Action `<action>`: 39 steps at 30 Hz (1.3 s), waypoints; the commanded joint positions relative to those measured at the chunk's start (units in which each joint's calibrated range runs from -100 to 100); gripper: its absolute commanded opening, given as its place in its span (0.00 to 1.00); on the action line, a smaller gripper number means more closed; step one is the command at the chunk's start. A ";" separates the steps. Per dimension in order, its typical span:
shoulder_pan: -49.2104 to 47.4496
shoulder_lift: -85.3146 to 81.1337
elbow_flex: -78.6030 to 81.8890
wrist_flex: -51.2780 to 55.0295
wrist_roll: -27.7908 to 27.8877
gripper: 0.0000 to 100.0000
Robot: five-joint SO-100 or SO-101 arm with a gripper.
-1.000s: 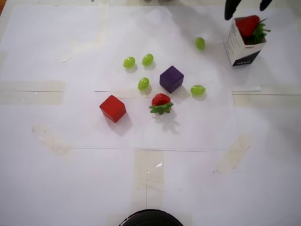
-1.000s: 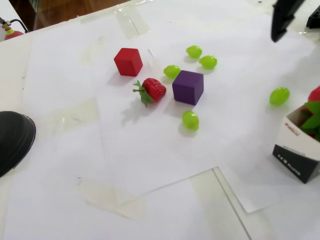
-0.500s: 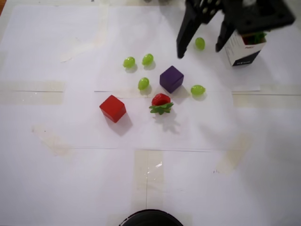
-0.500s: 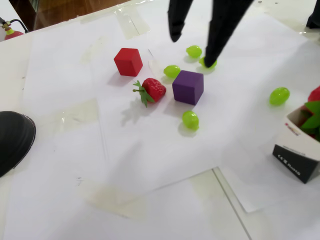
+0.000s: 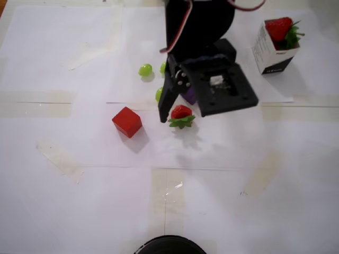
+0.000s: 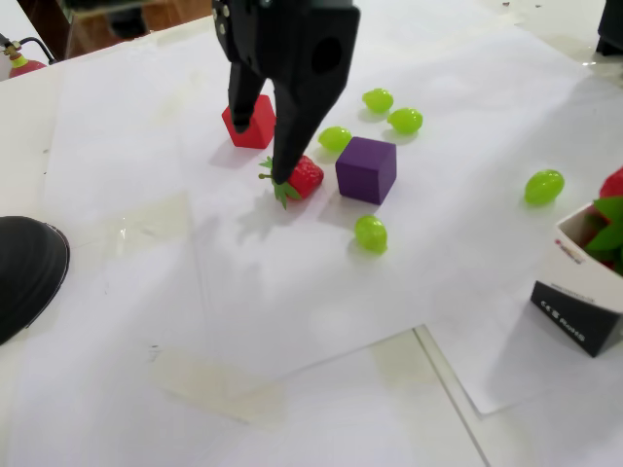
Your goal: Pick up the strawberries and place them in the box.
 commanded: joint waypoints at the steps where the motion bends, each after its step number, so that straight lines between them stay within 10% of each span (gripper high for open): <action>1: 1.24 -1.00 0.94 -1.07 0.39 0.29; 39: -0.38 -2.46 7.03 0.81 -2.10 0.20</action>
